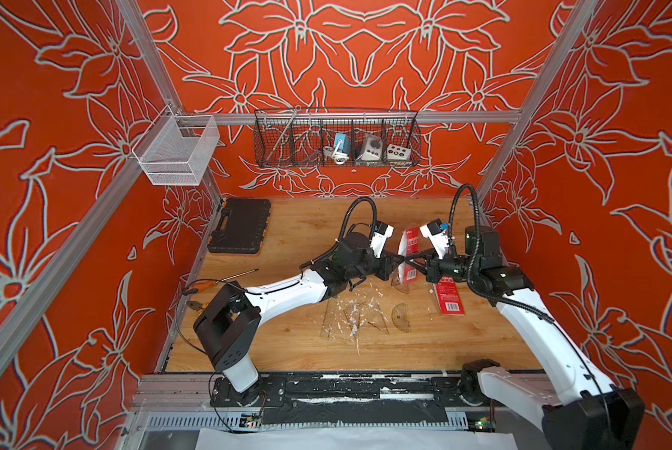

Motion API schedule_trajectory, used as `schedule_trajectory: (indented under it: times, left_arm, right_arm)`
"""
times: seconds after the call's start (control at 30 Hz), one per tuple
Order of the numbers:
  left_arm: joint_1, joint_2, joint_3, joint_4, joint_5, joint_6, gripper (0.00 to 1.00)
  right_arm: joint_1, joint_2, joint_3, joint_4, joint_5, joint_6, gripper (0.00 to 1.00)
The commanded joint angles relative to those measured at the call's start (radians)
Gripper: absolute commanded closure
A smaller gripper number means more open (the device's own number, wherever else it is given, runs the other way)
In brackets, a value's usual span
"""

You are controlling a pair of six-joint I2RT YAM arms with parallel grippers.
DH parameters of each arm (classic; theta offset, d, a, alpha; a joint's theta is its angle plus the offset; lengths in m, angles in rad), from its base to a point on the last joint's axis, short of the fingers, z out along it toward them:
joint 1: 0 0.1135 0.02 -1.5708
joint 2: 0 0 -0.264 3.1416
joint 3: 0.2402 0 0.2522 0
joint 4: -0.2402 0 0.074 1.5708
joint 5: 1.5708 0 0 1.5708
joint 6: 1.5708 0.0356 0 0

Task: Open the ruler set and take out the ruler
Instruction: Take out the ruler from the ruler set bag.

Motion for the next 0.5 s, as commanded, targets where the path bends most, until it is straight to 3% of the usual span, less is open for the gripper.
schedule_trajectory:
  times: [0.0,0.33,0.47]
  left_arm:
    - [0.002,-0.016,0.011,-0.008,-0.03,0.015,0.99]
    - [0.001,-0.001,0.068,-0.064,-0.035,0.042,0.94]
    - [0.002,-0.003,0.059,-0.048,-0.033,0.036,1.0]
  right_arm:
    - [-0.006,-0.014,-0.012,0.011,-0.016,-0.011,1.0]
    - [-0.006,-0.013,-0.009,0.014,-0.024,-0.013,1.0]
    - [-0.006,-0.011,-0.008,0.013,-0.018,-0.016,1.0]
